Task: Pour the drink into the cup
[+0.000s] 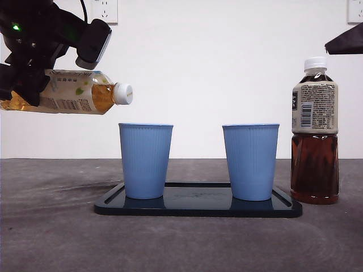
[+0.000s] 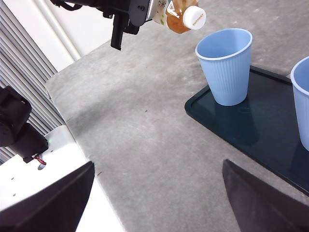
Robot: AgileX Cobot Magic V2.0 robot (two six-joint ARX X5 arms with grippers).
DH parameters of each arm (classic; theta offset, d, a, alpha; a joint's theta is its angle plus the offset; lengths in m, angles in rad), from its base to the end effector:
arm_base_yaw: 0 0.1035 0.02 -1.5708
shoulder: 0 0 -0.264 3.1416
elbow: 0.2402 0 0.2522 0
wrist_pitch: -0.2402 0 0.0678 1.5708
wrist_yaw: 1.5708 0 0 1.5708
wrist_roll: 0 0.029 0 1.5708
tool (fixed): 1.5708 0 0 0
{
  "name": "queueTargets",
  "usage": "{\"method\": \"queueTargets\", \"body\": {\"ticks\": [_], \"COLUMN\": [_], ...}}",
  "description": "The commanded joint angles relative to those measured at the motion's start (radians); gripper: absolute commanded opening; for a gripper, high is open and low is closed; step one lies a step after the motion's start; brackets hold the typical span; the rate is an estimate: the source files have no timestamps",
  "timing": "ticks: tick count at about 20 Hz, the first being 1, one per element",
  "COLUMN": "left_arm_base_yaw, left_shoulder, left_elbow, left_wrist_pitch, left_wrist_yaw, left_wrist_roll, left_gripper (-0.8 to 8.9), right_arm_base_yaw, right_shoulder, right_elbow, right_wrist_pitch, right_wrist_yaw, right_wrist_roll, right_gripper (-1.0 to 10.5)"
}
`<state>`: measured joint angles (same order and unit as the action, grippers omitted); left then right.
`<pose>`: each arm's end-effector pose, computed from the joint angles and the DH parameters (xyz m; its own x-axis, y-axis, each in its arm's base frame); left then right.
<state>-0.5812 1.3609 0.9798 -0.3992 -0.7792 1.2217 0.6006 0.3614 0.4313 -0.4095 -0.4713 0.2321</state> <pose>0.2432 -0.1353 0.2641 0.8084 0.3097 -0.5005 0.5433 -0.0658 0.8369 0.0763 0.0682 0.2426 0.4365 0.8494 -0.2968 -0.7705 0.5232 0.3641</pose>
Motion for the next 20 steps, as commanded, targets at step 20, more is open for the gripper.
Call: {"method": "queueTargets", "body": {"ticks": [20], "left_arm_base_yaw": [0.029], "left_shoulder": [-0.078], "left_elbow": [0.039], "left_wrist_pitch": [0.026], "left_wrist_yaw": [0.284], "left_wrist_roll": [-0.817], "left_gripper": [1.53], "right_arm_base_yaw": [0.007], "right_shoulder": [0.002], "right_elbow": [0.008], "right_wrist_pitch": [0.004], "right_wrist_yaw": [0.001], "right_wrist_roll": [-0.009], "right_gripper": [4.2]}}
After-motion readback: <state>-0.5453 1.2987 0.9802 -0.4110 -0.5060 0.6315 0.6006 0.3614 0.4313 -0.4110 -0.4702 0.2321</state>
